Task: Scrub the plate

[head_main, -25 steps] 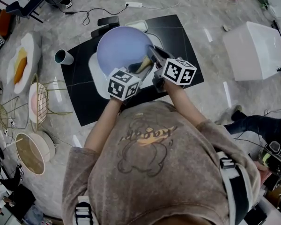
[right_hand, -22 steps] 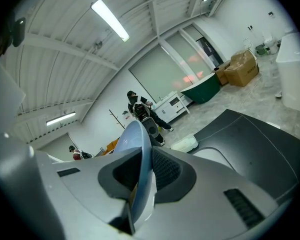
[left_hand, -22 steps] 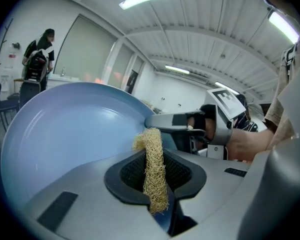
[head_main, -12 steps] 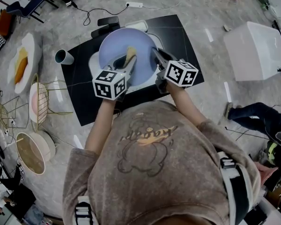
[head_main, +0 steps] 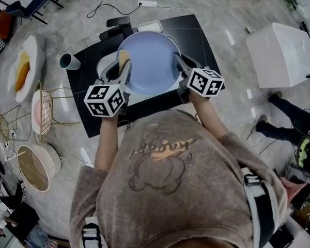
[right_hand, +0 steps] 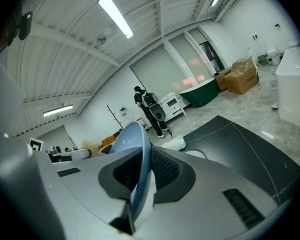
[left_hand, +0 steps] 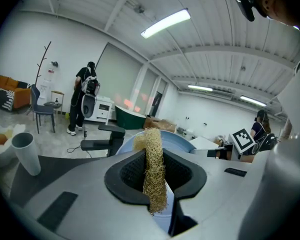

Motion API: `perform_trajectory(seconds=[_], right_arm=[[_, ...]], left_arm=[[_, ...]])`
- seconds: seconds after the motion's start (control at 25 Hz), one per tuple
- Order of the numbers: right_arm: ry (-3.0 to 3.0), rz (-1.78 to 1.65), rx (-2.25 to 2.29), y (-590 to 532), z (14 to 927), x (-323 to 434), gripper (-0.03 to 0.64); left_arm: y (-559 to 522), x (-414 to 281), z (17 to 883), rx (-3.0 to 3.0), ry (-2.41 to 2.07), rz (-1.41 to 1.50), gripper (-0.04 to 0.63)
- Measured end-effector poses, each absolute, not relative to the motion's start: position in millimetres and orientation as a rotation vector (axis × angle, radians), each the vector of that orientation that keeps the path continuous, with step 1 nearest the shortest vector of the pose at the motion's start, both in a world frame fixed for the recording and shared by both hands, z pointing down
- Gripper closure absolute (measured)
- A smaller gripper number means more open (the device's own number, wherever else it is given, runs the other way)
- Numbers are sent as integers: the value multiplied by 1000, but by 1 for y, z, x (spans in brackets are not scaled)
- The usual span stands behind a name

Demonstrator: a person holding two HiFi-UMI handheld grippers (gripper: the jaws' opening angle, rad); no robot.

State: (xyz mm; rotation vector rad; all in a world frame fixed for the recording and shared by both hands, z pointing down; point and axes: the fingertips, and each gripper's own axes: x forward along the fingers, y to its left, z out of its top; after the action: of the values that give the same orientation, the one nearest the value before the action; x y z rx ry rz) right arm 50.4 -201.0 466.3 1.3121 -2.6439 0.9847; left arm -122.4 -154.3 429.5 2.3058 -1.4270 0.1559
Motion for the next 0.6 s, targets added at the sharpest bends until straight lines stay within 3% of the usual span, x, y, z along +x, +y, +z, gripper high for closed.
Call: perform_trajectory(seconds=[0.6], right_arm=[[-2410, 1117, 1689, -192, 507, 169, 575]], left_arm=[[-152, -88, 434, 2375, -1316, 182, 517]])
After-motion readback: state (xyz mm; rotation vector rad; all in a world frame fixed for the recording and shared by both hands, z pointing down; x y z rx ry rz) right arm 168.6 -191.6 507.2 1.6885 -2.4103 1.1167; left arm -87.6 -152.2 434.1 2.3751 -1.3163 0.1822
